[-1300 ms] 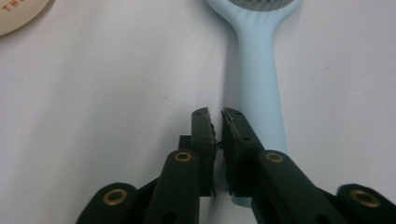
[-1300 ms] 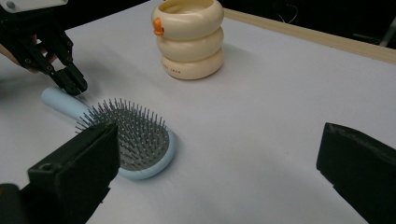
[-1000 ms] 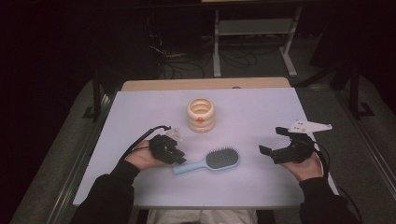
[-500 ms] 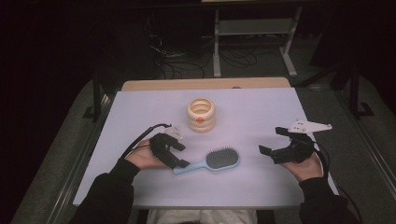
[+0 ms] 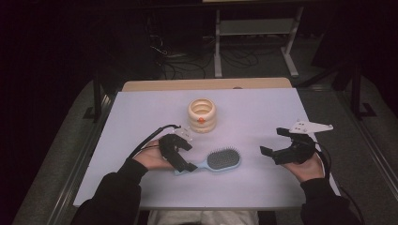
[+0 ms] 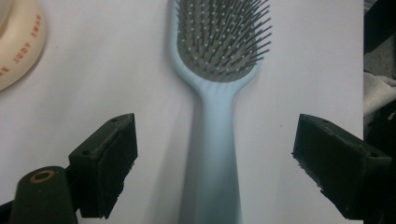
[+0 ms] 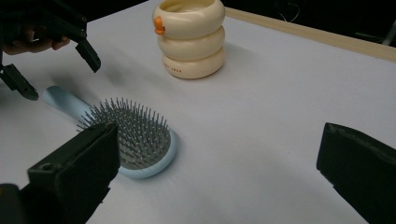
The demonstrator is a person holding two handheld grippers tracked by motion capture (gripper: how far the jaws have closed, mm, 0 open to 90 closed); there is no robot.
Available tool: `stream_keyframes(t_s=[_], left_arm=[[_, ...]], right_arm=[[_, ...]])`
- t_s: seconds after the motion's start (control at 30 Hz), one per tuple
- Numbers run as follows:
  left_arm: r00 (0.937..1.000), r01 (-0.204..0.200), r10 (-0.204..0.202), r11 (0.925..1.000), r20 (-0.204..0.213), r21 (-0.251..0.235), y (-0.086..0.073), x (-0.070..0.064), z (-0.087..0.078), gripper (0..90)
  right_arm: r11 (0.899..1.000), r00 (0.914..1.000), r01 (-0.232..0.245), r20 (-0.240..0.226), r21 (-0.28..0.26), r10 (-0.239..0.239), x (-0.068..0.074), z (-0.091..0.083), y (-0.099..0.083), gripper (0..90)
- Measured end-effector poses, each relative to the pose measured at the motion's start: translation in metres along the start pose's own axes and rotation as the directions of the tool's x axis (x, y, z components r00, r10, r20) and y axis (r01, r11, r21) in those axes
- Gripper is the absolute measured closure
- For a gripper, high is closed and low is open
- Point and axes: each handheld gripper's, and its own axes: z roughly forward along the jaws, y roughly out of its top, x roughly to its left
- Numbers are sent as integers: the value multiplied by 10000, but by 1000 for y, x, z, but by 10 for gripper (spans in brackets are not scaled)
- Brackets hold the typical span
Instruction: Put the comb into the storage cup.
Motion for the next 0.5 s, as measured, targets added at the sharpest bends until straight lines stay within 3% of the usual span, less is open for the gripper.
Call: stream_keyframes(t_s=[0.33, 0.5], left_arm=[[10000, -21, 22, 9984, -21, 572, 6, -2, 19, 0], [9999, -92, 87, 9976, 78, 680, 10, -3, 27, 0]], right_arm=[[10000, 10000, 12, 7, -19, -12, 0, 0, 0, 0], [10000, 10000, 8, -8, 5, -8, 0, 0, 0, 0]])
